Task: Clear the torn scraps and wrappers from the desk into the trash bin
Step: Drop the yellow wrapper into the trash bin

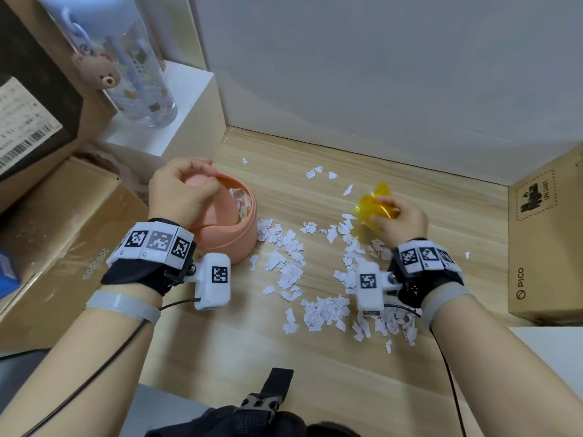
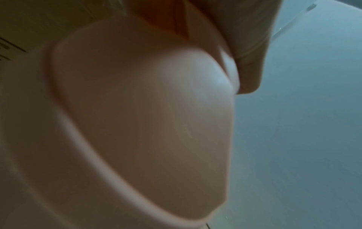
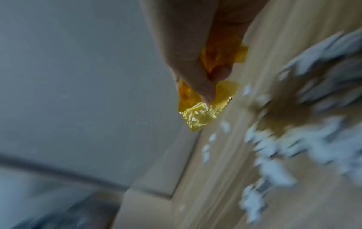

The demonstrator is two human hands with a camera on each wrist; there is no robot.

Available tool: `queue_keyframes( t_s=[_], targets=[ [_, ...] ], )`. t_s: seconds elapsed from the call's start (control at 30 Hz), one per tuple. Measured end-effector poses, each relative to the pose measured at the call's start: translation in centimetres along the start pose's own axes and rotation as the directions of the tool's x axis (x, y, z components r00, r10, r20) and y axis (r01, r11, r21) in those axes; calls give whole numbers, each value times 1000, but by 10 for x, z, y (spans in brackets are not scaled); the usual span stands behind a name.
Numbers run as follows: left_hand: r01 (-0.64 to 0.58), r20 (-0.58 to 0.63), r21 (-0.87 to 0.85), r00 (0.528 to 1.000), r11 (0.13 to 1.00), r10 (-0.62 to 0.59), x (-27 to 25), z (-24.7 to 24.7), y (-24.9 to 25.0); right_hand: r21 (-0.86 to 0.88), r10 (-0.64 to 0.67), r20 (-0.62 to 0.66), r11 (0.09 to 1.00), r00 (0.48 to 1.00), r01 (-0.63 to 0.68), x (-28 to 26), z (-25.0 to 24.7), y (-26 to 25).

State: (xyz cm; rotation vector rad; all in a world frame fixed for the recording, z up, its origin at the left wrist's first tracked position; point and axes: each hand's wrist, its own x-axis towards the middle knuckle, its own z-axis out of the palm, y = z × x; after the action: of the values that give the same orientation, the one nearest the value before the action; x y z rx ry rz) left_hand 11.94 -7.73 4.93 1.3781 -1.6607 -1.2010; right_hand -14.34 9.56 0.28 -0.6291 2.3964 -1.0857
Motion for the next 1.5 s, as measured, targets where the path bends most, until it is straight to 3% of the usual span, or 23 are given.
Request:
queue_keyframes(
  t_s=[0.07, 0.13, 0.23, 0.33, 0.37, 0.53, 0.6, 0.73, 0.83, 0.93, 1.03, 1.1, 1.23, 1.3, 1.33, 1.4, 1.43, 1.5],
  targets=[
    [-1, 10, -8, 1000, 1000, 1, -1, 0, 1, 73, -176, 88, 983, 980, 170, -12, 21, -39],
    [-8, 16, -15, 1000, 1000, 8, -1, 0, 1, 104, -385, 122, 922, 915, 374, -29, 44, -74],
    [-11, 23, -27, 1000, 1000, 12, 0, 0, -1, 13, -605, 222, 786, 765, 618, -52, 78, -111],
    [-29, 34, -61, 999, 998, 31, 0, 0, -3, -11, -714, 404, 622, 573, 783, -69, 106, -129],
    [-39, 37, -70, 998, 997, 41, 0, -1, -3, -2, -723, 433, 597, 539, 802, -72, 113, -131],
    [-45, 43, -85, 998, 995, 49, 1, -4, -7, -13, -627, 500, 685, 598, 729, -75, 123, -120],
    [-46, 52, -70, 997, 996, 50, 2, -5, -8, -72, -620, 538, 642, 571, 764, -73, 120, -115],
    [-85, 55, -30, 995, 996, 86, 5, -4, -10, -306, -542, 697, 368, 470, 878, -62, 111, -111],
    [-130, 56, 31, 990, 991, 128, 6, -1, -9, -378, -329, 858, 115, 395, 919, -57, 116, -124],
    [-158, 72, 85, 986, 984, 152, 5, 0, -5, -398, -66, 917, -80, 394, 914, -54, 139, -140],
    [-167, 92, 136, 984, 977, 155, 5, -1, 0, -453, -137, 886, -42, 444, 891, -51, 151, -138],
    [-166, 101, 184, 984, 969, 149, 5, -1, 5, -431, -169, 891, -20, 421, 902, -51, 151, -134],
    [-171, 128, 226, 981, 959, 144, 6, -3, 9, -384, -291, 865, 141, 409, 912, -59, 133, -132],
    [-178, 139, 226, 979, 958, 150, 5, -4, 9, -335, -378, 827, 264, 417, 904, -59, 120, -129],
    [-182, 144, 221, 978, 958, 152, 5, -4, 8, -282, -415, 802, 370, 429, 885, -60, 114, -128],
    [-178, 145, 204, 978, 963, 150, 6, -5, 8, -127, -461, 742, 616, 486, 777, -59, 105, -129],
    [-176, 144, 194, 978, 965, 149, 6, -4, 8, -57, -480, 703, 697, 524, 715, -59, 102, -129],
    [-177, 145, 180, 978, 967, 152, 6, -5, 7, -28, -527, 618, 726, 583, 687, -59, 103, -131]
  ],
)
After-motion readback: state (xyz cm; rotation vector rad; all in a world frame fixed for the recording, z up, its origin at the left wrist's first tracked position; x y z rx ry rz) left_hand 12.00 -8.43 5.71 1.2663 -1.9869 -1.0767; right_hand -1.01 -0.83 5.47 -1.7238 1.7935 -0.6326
